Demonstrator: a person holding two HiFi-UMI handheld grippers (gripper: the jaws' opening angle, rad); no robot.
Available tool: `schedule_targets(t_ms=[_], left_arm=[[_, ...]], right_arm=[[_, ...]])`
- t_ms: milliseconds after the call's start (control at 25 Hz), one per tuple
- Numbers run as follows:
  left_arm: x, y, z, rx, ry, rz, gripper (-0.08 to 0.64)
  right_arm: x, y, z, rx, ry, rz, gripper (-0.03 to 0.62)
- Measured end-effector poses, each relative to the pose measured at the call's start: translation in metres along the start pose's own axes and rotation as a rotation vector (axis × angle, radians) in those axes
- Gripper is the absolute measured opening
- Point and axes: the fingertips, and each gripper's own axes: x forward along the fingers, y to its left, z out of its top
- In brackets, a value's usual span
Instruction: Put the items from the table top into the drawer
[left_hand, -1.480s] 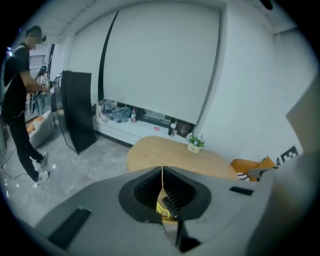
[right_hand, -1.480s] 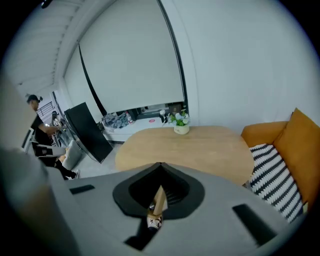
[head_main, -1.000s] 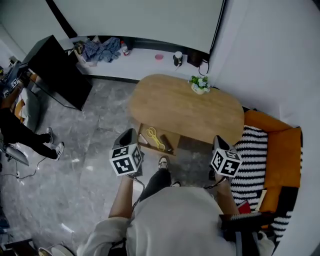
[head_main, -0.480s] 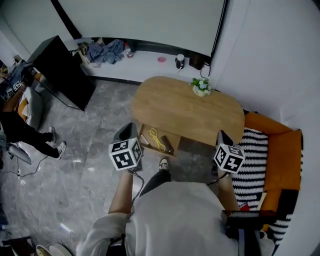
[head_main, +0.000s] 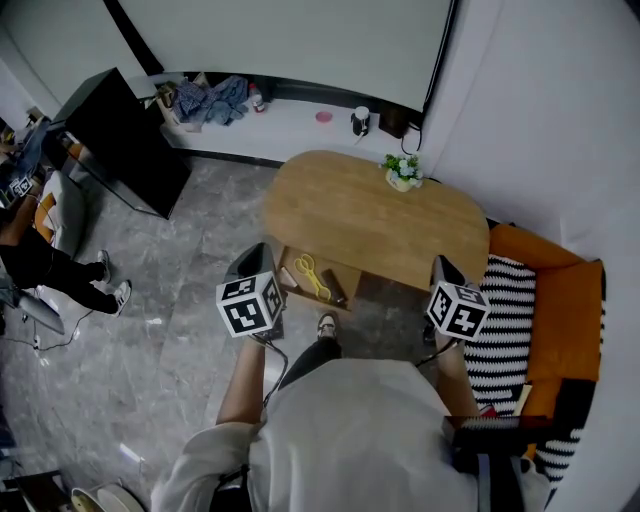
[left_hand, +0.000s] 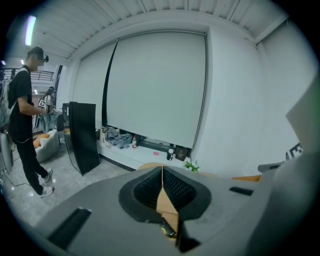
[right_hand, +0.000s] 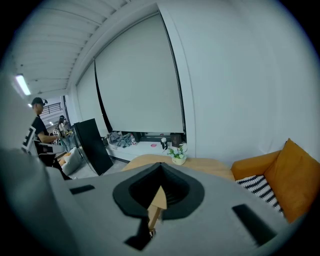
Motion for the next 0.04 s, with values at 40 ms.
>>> schedule_targets(t_ms=[40], left_arm=[[0.0000, -0.0009, -0.0008, -0.002, 0.002, 0.001, 0.014]], right_arm=[[0.0000, -0.0005, 0.0007, 0.000, 0.000, 0.001, -0.009]])
